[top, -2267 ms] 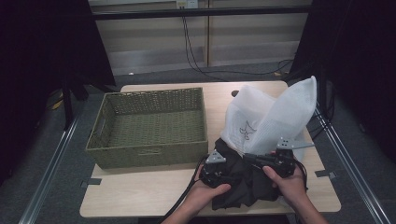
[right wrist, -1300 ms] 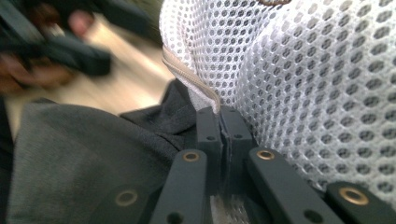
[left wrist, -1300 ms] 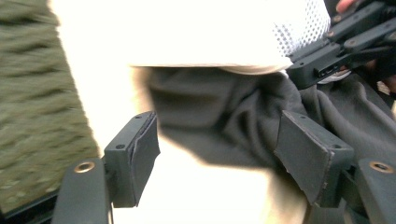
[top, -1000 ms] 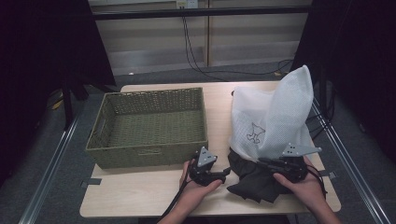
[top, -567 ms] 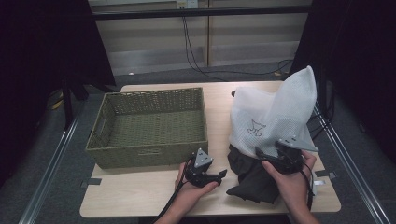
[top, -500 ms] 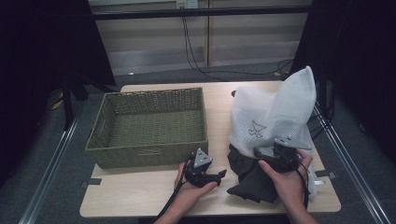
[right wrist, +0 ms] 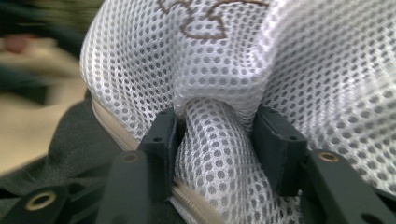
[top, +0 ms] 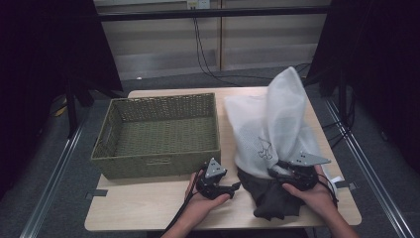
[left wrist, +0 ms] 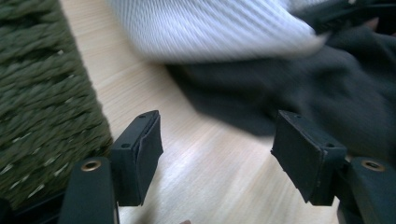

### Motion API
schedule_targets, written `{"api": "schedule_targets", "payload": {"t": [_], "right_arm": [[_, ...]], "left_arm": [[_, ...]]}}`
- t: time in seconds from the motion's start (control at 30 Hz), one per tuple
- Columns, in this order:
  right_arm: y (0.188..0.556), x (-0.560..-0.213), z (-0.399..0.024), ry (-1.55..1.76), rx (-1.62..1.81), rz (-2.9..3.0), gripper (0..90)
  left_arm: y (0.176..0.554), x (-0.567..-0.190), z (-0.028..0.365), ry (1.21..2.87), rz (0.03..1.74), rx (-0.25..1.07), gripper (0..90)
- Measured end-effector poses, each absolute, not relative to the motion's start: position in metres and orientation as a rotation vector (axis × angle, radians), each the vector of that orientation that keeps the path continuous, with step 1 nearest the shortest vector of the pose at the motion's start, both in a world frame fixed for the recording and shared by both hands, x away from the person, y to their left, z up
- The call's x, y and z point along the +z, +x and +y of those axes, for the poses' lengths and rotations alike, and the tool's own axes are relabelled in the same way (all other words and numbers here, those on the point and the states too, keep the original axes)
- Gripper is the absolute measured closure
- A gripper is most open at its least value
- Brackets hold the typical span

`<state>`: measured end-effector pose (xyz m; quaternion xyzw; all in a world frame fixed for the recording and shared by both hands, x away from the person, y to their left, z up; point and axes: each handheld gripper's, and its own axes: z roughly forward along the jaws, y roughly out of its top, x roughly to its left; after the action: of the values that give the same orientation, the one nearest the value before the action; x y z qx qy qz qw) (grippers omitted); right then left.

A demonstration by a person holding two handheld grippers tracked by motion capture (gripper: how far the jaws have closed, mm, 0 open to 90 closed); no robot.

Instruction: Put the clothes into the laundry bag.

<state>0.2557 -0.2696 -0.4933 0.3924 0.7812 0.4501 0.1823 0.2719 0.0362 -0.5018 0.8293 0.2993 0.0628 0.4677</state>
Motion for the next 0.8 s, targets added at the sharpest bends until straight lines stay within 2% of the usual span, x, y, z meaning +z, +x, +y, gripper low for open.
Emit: {"api": "schedule_targets", "payload": {"t": [0.1,0.17,0.2,0.23,0.27,0.3,0.33,0.53,0.57,0.67,0.73,0.77,0.8], "right_arm": [[0.256,-0.493,-0.275,1.030,1.361,2.294,53.7],[0.252,-0.486,-0.271,1.010,1.349,2.255,46.5],[0.252,-0.486,-0.271,1.010,1.349,2.255,46.5],[0.243,-0.474,-0.267,1.030,1.335,2.164,38.2],[0.243,-0.474,-0.267,1.030,1.335,2.164,38.2],[0.232,-0.460,-0.264,1.074,1.291,2.071,31.6],[0.225,-0.454,-0.264,1.100,1.256,2.025,29.8],[0.188,-0.445,-0.258,1.165,1.267,1.899,29.4],[0.181,-0.448,-0.254,1.189,1.274,1.947,31.9],[0.177,-0.457,-0.244,1.223,1.259,2.022,32.7],[0.176,-0.463,-0.233,1.217,1.209,2.063,32.4],[0.174,-0.463,-0.227,1.213,1.180,2.034,32.6],[0.174,-0.463,-0.227,1.213,1.180,2.034,32.6]], "left_arm": [[0.272,-0.502,0.036,2.028,0.726,0.152,32.6],[0.273,-0.502,0.037,2.028,0.736,0.147,32.9],[0.273,-0.502,0.037,2.028,0.736,0.147,33.4],[0.274,-0.502,0.038,2.025,0.742,0.151,33.6],[0.274,-0.502,0.038,2.025,0.742,0.151,34.1],[0.274,-0.503,0.037,2.017,0.753,0.150,34.6],[0.274,-0.503,0.037,2.017,0.753,0.150,35.0],[0.272,-0.500,0.035,1.989,0.753,0.193,38.2],[0.271,-0.497,0.035,1.988,0.761,0.220,38.5],[0.270,-0.495,0.035,1.967,0.763,0.248,39.0],[0.267,-0.491,0.034,1.943,0.755,0.292,39.5],[0.263,-0.488,0.032,1.931,0.735,0.359,39.1],[0.263,-0.488,0.032,1.931,0.735,0.359,38.7]]}}
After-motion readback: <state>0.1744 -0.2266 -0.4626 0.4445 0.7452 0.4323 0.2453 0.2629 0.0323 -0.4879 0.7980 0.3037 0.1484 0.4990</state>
